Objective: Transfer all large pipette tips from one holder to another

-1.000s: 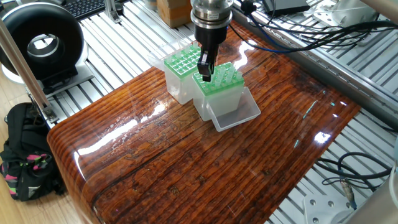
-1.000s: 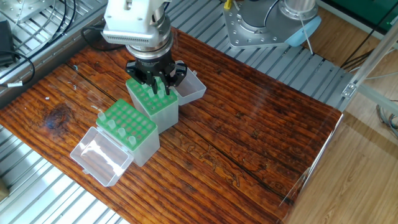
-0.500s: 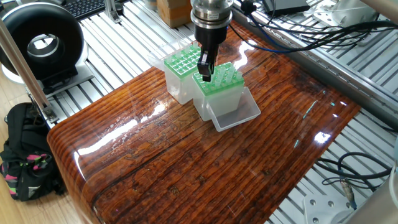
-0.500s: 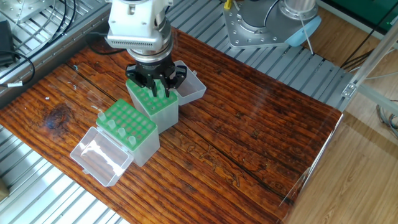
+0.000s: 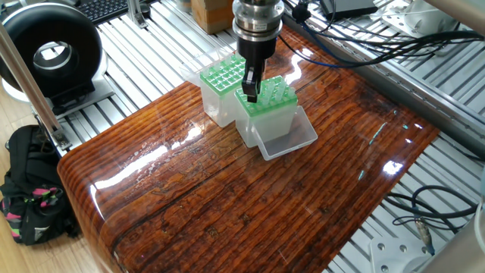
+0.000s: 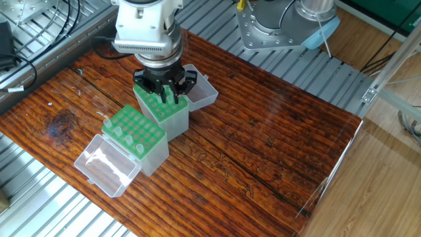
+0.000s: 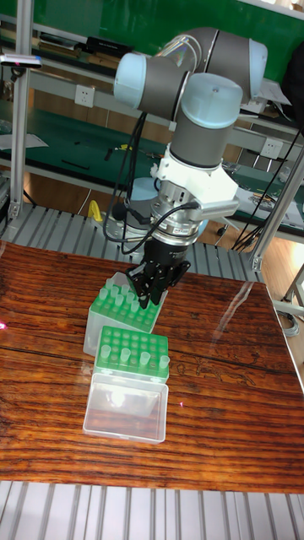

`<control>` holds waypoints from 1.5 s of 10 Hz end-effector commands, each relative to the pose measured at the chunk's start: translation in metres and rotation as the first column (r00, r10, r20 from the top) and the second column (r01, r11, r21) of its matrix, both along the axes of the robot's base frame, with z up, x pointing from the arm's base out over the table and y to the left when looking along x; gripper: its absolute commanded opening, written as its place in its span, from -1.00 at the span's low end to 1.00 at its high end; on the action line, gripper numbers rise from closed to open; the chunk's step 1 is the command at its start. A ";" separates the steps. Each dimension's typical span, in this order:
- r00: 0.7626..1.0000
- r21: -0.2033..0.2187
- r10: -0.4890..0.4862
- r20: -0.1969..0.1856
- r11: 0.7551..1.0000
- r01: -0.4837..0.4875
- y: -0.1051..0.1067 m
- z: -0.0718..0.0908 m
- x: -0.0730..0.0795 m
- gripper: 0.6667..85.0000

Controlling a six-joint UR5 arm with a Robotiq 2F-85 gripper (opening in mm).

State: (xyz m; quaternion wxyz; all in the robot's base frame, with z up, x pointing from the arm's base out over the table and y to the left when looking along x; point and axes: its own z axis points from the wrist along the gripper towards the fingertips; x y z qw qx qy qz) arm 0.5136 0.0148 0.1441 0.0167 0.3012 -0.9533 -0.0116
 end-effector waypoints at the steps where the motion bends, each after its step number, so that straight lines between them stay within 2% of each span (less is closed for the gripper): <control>1: 1.000 0.013 0.001 0.001 1.000 -0.001 -0.001 -0.003 0.000 -0.29; 4: 1.000 0.033 -0.004 -0.002 0.999 0.004 0.004 -0.003 -0.001 -0.29; 15: 0.999 0.033 -0.039 -0.008 0.999 0.039 0.006 -0.002 -0.002 -0.56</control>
